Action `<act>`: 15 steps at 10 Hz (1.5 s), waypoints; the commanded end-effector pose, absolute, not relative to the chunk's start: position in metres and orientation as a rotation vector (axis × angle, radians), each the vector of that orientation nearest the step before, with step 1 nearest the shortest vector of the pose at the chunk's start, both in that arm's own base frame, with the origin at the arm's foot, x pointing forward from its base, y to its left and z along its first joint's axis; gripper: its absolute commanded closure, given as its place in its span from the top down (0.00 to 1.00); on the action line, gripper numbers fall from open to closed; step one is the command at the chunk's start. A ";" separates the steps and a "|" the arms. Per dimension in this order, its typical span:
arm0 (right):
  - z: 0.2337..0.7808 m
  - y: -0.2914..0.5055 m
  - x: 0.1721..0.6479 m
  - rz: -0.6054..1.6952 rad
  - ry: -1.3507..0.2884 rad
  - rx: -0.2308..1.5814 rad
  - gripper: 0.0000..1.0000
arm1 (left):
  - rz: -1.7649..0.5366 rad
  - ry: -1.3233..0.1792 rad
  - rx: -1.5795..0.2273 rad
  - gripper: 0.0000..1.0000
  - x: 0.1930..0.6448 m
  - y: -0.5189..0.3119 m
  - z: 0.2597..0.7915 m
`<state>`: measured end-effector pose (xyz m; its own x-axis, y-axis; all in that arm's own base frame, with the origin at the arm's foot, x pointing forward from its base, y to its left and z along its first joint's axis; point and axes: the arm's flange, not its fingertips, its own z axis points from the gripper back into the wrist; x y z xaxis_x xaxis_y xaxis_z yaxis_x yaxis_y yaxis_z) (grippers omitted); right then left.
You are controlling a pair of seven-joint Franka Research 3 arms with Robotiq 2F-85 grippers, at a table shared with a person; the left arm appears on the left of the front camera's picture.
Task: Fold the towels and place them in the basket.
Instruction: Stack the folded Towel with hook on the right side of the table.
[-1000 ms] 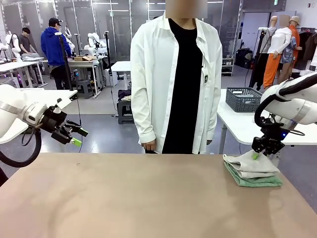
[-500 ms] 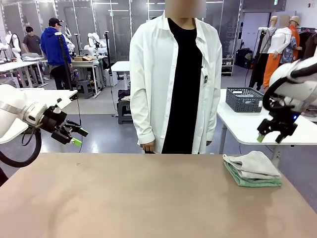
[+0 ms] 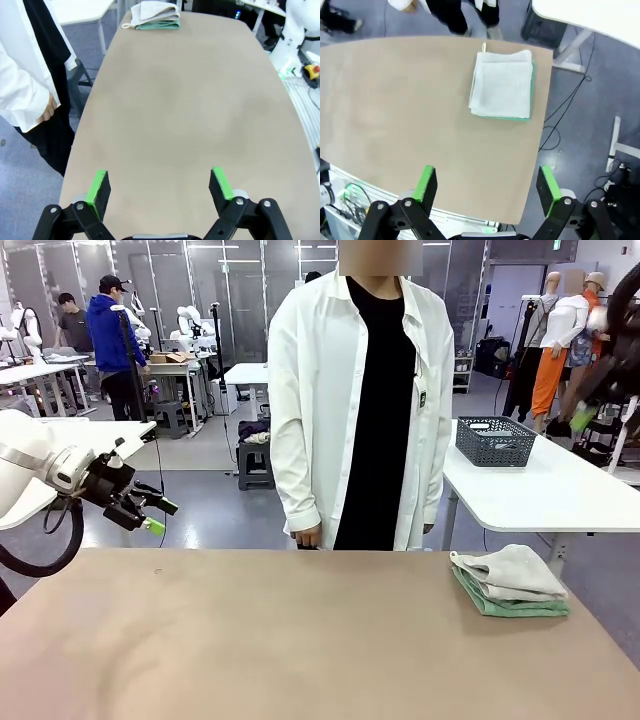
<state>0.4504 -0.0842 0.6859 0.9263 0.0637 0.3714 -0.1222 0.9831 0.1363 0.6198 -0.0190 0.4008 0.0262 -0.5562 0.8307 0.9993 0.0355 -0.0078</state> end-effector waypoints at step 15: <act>0.716 -0.056 0.407 0.081 -0.442 0.107 1.00 | -1.396 -0.770 -0.745 1.00 0.618 -0.020 0.402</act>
<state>0.4068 -0.0569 0.7139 0.8972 0.0660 0.4367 -0.1100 0.9910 0.0763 0.6198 -0.0190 0.4007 0.0263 -0.5562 0.8306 0.9993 0.0355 -0.0079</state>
